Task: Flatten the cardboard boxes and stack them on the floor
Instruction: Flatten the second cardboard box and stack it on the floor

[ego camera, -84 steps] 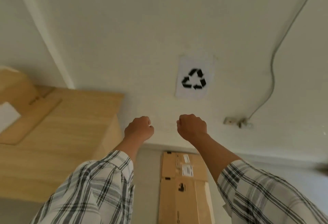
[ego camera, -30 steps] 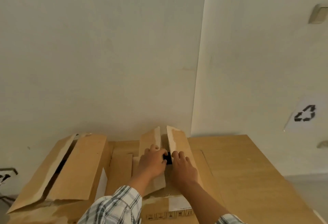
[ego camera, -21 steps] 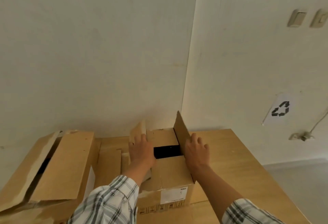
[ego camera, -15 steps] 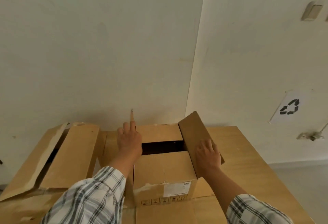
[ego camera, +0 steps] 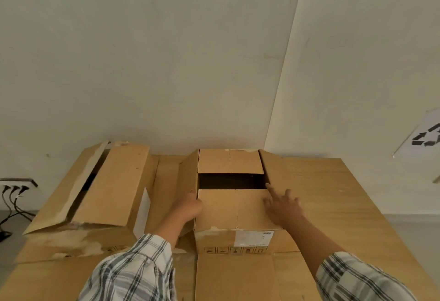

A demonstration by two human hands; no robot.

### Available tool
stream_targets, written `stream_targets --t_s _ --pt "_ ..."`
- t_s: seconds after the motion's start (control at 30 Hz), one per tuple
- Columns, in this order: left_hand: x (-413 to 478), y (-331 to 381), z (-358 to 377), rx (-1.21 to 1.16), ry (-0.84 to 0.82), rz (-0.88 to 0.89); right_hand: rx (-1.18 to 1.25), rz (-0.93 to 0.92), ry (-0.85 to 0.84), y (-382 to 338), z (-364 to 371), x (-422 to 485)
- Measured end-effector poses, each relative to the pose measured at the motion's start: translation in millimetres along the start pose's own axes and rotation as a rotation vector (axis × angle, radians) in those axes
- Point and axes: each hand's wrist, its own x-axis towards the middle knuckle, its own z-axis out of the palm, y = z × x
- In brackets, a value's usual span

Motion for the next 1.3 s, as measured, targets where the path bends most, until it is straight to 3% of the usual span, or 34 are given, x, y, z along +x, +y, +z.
stream_targets --t_s 0.1,0.2,0.27,0.37,0.47,0.53,0.63,0.83,1.03,1.3 --pt "-0.3 6.9 -6.5 -0.204 -0.048 -0.066 0.277 0.049 -0.034 2.0 -24.4 -0.2" --pt "-4.1 5.8 -22.6 -0.481 -0.088 -0.173 0.737 0.080 0.005 2.0 -66.5 -6.2" --pt "-4.7 2.8 -32.6 -0.569 -0.119 -0.194 0.887 0.139 -0.105 4.8 -90.4 -13.7" --pt "-10.1 4.3 -34.7 -0.441 -0.253 -0.161 0.695 0.141 -0.429 10.7 -107.4 -24.4" --pt "-3.6 2.9 -26.7 -0.110 -0.345 -0.117 0.309 -0.064 -0.576 7.4 -104.7 -33.8" --pt "-2.2 4.2 -21.9 0.193 -0.386 -0.095 0.072 -0.197 -0.521 2.3 -89.4 -38.5" --pt "-3.4 1.7 -2.6 0.416 -0.355 -0.054 -0.017 -0.162 -0.351 -3.0 -44.8 -32.1" --pt "-5.2 -20.9 31.5 0.478 -0.056 0.030 0.038 -0.086 -0.164 -7.4 -3.0 -38.8" --pt "3.9 -16.7 20.0 0.527 -0.070 0.032 -0.018 -0.249 -0.019 -18.7 0.8 -13.2" --pt "35.3 -3.0 11.4 0.460 0.200 0.148 0.004 -0.327 0.044 -83.7 1.6 38.0"
